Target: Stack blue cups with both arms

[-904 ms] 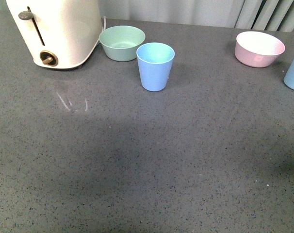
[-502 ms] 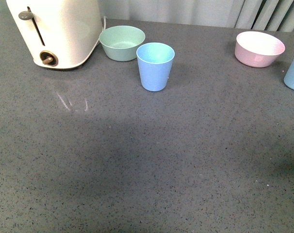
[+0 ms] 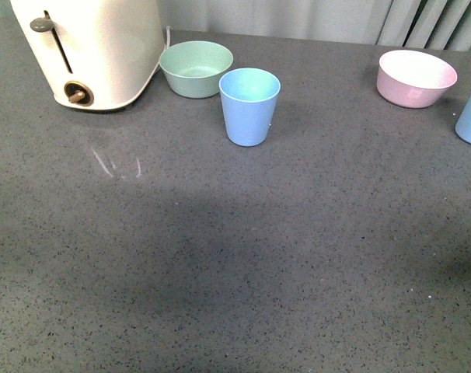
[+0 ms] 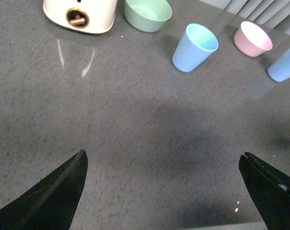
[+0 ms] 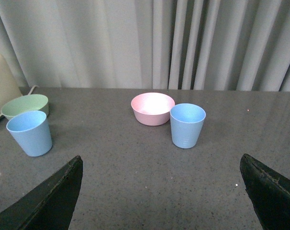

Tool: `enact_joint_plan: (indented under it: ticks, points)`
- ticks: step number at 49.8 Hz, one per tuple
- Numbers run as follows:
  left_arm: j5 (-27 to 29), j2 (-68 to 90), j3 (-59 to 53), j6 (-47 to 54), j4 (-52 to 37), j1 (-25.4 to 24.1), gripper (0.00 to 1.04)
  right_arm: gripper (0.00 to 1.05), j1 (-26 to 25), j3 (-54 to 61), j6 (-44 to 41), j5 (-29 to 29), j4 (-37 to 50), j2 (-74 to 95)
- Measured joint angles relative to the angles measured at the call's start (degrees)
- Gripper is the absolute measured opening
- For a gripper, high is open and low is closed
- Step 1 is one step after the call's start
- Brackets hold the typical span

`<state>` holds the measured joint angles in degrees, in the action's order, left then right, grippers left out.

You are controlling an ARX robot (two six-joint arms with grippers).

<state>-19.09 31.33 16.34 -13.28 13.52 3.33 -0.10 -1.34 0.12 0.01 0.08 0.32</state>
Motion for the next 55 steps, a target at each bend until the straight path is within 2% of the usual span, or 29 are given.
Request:
enact_joint_plan:
  ticks: [9,15,26,44,55]
  points:
    - [0.70,26.32,9.84,-4.55,-14.97,5.38,0.96,0.96,0.00,0.00,0.00,-0.02,0.00,0.00]
    - [3.04,43.23,18.69,-5.55,-17.86,8.07,0.96,0.96,0.00,0.00,0.00,-0.02,0.00,0.00]
    - [6.12,62.90,34.07,-6.97,-17.42,12.59,0.96,0.96,0.00,0.00,0.00,-0.02,0.00,0.00]
    - [9.27,79.84,50.62,-8.94,-13.79,17.53,0.96,0.96,0.00,0.00,0.00,-0.02,0.00,0.00]
    - [10.84,84.41,57.33,-9.07,-11.02,19.06,0.96,0.96,0.00,0.00,0.00,-0.02,0.00,0.00]
